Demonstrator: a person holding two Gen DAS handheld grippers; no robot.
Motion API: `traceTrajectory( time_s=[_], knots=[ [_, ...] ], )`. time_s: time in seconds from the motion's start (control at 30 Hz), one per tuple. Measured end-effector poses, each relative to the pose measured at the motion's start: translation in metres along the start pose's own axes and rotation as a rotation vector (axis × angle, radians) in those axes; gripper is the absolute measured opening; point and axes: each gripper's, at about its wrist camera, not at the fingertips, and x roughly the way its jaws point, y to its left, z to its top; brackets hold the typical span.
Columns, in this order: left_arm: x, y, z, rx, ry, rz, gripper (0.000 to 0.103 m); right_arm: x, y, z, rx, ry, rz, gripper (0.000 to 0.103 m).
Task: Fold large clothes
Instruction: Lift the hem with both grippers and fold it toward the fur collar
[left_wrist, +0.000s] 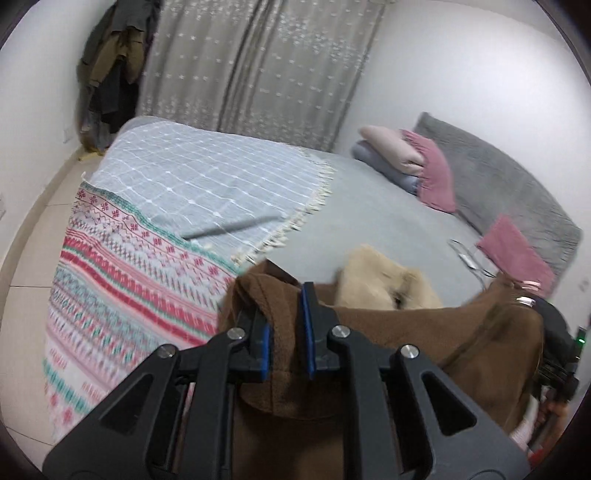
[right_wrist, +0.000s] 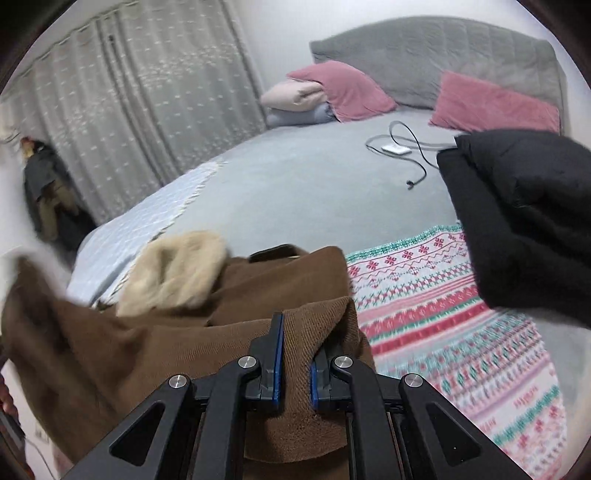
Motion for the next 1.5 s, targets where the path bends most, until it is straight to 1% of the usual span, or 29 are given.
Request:
traceTrajectory(
  time_s=[0.1, 0.13, 0.17, 0.23, 0.27, 0.4, 0.5, 0.53, 0.6, 0.63, 0.67, 0.7, 0.73, 0.8, 0.87, 0.93, 0.97, 1.03, 1.1, 1.13, 1.17, 1.2, 1.23, 1.3, 1.37, 1.4, 1.43, 1.47, 1.5],
  knots=[
    [0.045, 0.008, 0.0, -0.014, 0.013, 0.043, 0.014, 0.032, -0.008, 0.01, 0.024, -0.006, 0.0, 0.01],
    [0.059, 0.008, -0.002, 0.0, 0.02, 0.085, 0.012, 0.047, -0.008, 0.014, 0.011, -0.003, 0.006, 0.01],
    [0.07, 0.008, -0.006, 0.029, 0.01, 0.154, 0.009, 0.056, -0.006, 0.014, -0.003, 0.004, -0.004, 0.01],
    [0.089, 0.012, -0.01, 0.069, 0.015, 0.213, 0.008, 0.08, -0.002, 0.014, -0.048, 0.033, -0.072, 0.01],
    [0.101, 0.02, -0.013, 0.055, 0.046, 0.234, 0.009, 0.091, -0.003, 0.013, -0.058, 0.044, -0.086, 0.01],
    [0.133, 0.046, -0.026, -0.053, 0.162, 0.231, 0.009, 0.123, -0.009, 0.004, -0.068, 0.07, -0.126, 0.01],
    [0.132, 0.046, -0.026, -0.074, 0.18, 0.199, 0.009, 0.128, -0.007, 0.002, -0.072, 0.075, -0.141, 0.011],
    [0.129, 0.046, -0.024, -0.072, 0.188, 0.186, 0.013, 0.126, -0.005, 0.003, -0.08, 0.078, -0.137, 0.012],
    [0.122, 0.047, -0.02, -0.063, 0.212, 0.144, 0.029, 0.118, -0.005, 0.005, -0.084, 0.086, -0.113, 0.016],
    [0.116, 0.047, -0.018, -0.052, 0.231, 0.1, 0.053, 0.112, -0.007, 0.006, -0.077, 0.092, -0.08, 0.019],
    [0.114, 0.048, -0.017, -0.044, 0.244, 0.062, 0.072, 0.105, -0.011, 0.007, -0.063, 0.102, -0.031, 0.027],
    [0.105, 0.047, -0.017, -0.03, 0.256, 0.012, 0.075, 0.099, -0.017, 0.008, -0.046, 0.112, 0.013, 0.04],
    [0.096, 0.046, -0.017, -0.01, 0.261, -0.017, 0.075, 0.093, -0.022, 0.008, -0.031, 0.115, 0.038, 0.048],
    [0.085, 0.045, -0.017, 0.054, 0.292, -0.05, 0.077, 0.074, -0.036, 0.008, -0.003, 0.103, 0.075, 0.073],
    [0.077, 0.047, -0.023, 0.106, 0.356, -0.101, 0.083, 0.061, -0.048, 0.006, 0.017, 0.091, 0.079, 0.083],
    [0.074, 0.051, -0.032, 0.122, 0.425, -0.153, 0.083, 0.054, -0.065, 0.003, 0.05, 0.115, 0.124, 0.084],
    [0.077, 0.054, -0.039, 0.122, 0.488, -0.198, 0.083, 0.053, -0.069, 0.001, 0.065, 0.135, 0.135, 0.084],
    [0.084, 0.061, -0.052, 0.105, 0.566, -0.224, 0.083, 0.061, -0.084, -0.011, 0.103, 0.227, 0.164, 0.084],
    [0.093, 0.071, -0.067, 0.042, 0.654, -0.27, 0.083, 0.07, -0.093, -0.023, 0.129, 0.309, 0.198, 0.084],
    [0.091, 0.075, -0.071, 0.017, 0.645, -0.299, 0.083, 0.076, -0.096, -0.034, 0.141, 0.364, 0.238, 0.084],
    [0.088, 0.076, -0.073, 0.014, 0.629, -0.324, 0.083, 0.082, -0.097, -0.045, 0.148, 0.412, 0.3, 0.084],
    [0.087, 0.075, -0.075, 0.003, 0.63, -0.352, 0.083, 0.082, -0.096, -0.048, 0.137, 0.403, 0.328, 0.086],
    [0.089, 0.074, -0.078, -0.026, 0.639, -0.395, 0.083, 0.081, -0.092, -0.052, 0.12, 0.394, 0.395, 0.086],
    [0.092, 0.066, -0.085, -0.053, 0.637, -0.431, 0.083, 0.093, -0.082, -0.059, 0.187, 0.464, 0.545, 0.083],
    [0.094, 0.056, -0.089, -0.051, 0.604, -0.41, 0.081, 0.098, -0.061, -0.059, 0.137, 0.447, 0.511, 0.083],
    [0.091, 0.052, -0.09, -0.059, 0.582, -0.389, 0.077, 0.101, -0.055, -0.059, 0.14, 0.439, 0.512, 0.073],
    [0.087, 0.051, -0.093, -0.084, 0.564, -0.369, 0.058, 0.106, -0.05, -0.059, 0.175, 0.435, 0.502, 0.063],
    [0.087, 0.052, -0.094, -0.134, 0.556, -0.355, 0.043, 0.111, -0.048, -0.06, 0.233, 0.431, 0.476, 0.047],
    [0.084, 0.053, -0.095, -0.19, 0.548, -0.337, 0.038, 0.112, -0.046, -0.06, 0.267, 0.417, 0.452, 0.039]
  ],
)
